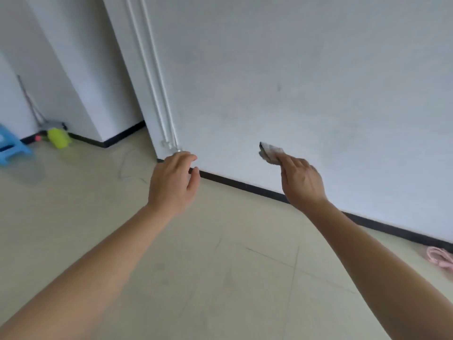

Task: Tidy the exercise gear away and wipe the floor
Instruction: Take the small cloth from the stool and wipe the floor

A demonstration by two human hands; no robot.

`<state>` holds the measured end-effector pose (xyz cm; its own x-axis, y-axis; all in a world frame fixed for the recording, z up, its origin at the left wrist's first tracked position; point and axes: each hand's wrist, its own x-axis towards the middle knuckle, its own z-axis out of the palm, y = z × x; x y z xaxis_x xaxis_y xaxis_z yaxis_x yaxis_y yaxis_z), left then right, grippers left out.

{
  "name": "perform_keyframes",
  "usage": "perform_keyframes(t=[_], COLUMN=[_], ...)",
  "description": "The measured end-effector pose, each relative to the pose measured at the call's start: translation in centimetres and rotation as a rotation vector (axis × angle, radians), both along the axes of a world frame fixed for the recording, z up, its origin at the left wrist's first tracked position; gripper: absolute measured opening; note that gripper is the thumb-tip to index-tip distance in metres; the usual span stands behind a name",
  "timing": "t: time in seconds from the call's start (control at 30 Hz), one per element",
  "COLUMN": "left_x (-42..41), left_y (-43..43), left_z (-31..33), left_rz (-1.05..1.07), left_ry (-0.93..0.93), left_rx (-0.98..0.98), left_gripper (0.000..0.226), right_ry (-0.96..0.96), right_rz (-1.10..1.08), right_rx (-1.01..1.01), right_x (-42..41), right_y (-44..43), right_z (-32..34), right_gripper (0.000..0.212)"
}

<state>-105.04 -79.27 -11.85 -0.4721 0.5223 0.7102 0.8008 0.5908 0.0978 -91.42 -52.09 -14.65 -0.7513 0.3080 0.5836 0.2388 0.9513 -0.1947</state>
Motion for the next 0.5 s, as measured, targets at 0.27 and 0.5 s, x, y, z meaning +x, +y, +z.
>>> perform_keyframes(t=[0.27, 0.5], left_x=[-1.6, -5.9], left_y=[-22.4, -44.7], left_z=[1.0, 2.1], left_rz=[0.427, 0.751], left_ry=[0.005, 0.006], left_rx=[-0.182, -0.205], left_gripper=[0.031, 0.036], right_ry=[0.014, -0.005], right_rz=[0.409, 0.631], right_rx=[0.046, 0.083], right_x=[-12.5, -25.9], right_y=[-20.8, -43.3], right_z=[1.7, 2.6], right_gripper=[0.036, 0.035])
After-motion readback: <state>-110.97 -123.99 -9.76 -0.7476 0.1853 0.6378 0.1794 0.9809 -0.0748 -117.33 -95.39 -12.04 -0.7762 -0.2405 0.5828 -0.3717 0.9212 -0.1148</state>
